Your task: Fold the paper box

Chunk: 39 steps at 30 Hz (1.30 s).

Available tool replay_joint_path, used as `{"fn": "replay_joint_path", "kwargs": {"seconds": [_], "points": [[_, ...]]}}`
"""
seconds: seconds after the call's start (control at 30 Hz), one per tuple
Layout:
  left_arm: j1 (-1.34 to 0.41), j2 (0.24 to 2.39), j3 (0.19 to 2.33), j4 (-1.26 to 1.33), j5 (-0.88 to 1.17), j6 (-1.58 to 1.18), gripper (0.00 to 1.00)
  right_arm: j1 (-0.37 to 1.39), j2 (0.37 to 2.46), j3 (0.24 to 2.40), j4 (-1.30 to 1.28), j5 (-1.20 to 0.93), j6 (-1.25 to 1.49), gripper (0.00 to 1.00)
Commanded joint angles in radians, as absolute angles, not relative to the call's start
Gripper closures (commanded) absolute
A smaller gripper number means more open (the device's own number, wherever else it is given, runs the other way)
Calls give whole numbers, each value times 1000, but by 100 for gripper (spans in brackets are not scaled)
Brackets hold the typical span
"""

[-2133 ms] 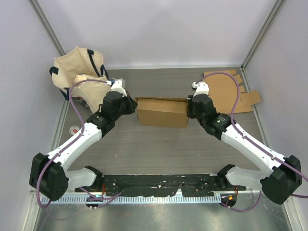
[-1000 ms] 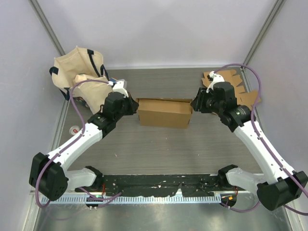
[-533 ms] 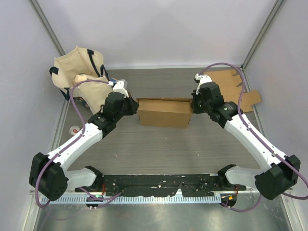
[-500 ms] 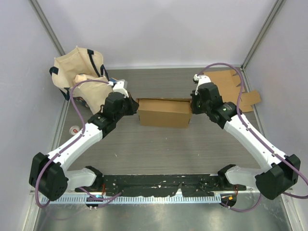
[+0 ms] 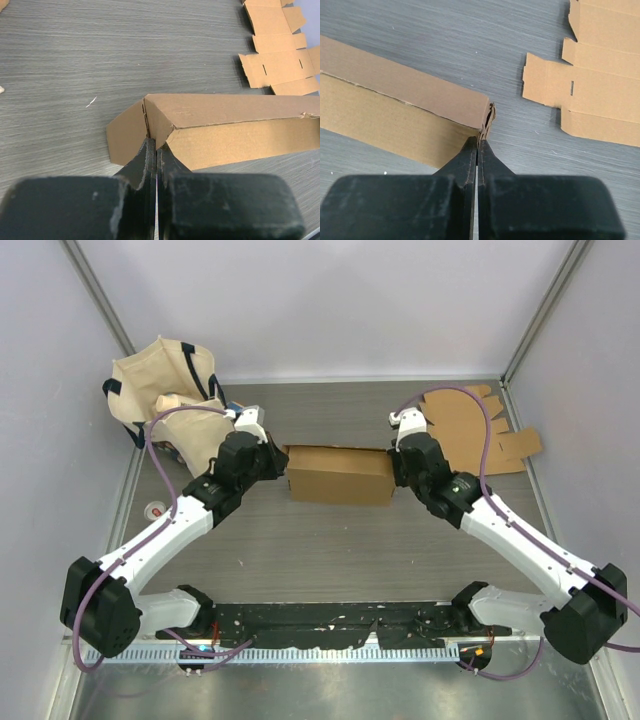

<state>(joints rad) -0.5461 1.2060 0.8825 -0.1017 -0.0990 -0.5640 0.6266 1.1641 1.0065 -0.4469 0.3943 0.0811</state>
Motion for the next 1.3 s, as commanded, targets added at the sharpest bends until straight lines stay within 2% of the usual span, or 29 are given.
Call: {"fn": "replay_joint_path", "kwargs": {"seconds": [0.0,0.13,0.23,0.27,0.37,0.43,0.47,0.57,0.73,0.83,1.0,1.13,1.27], "points": [[-560,1223,861,-252,-94,-554,100,641,1105,826,-332,394,130,98],[-565,1223,857,-249,-91,-557,100,649,1034,793,-300,436,201,98],[-568,1216,857,-247,-97,-560,100,647,1049,940,-449,390,277,66],[-568,1215,859,-248,-100,-560,100,646,1071,1034,-554,353,323,52],[-569,1212,867,-252,-103,-561,100,615,1104,1182,-773,261,420,22],[-571,1215,874,-252,-100,-563,100,553,1127,1248,-875,189,498,17],[-572,1218,879,-258,-98,-561,100,444,1149,1306,-955,158,541,13],[-577,1221,885,-268,-101,-563,100,304,1141,1300,-919,-95,739,10],[-583,1224,882,-267,-106,-574,100,264,1109,1123,-663,-181,1211,10],[-586,1224,885,-265,-106,-571,100,267,1144,1092,-580,-227,1293,10],[-587,1223,887,-264,-103,-563,100,267,1134,1037,-522,-169,1353,10],[-588,1220,885,-256,-91,-563,100,262,1161,980,-466,-184,1390,14],[-589,1212,879,-265,-101,-560,100,256,1146,1004,-440,-219,1379,9]]}}
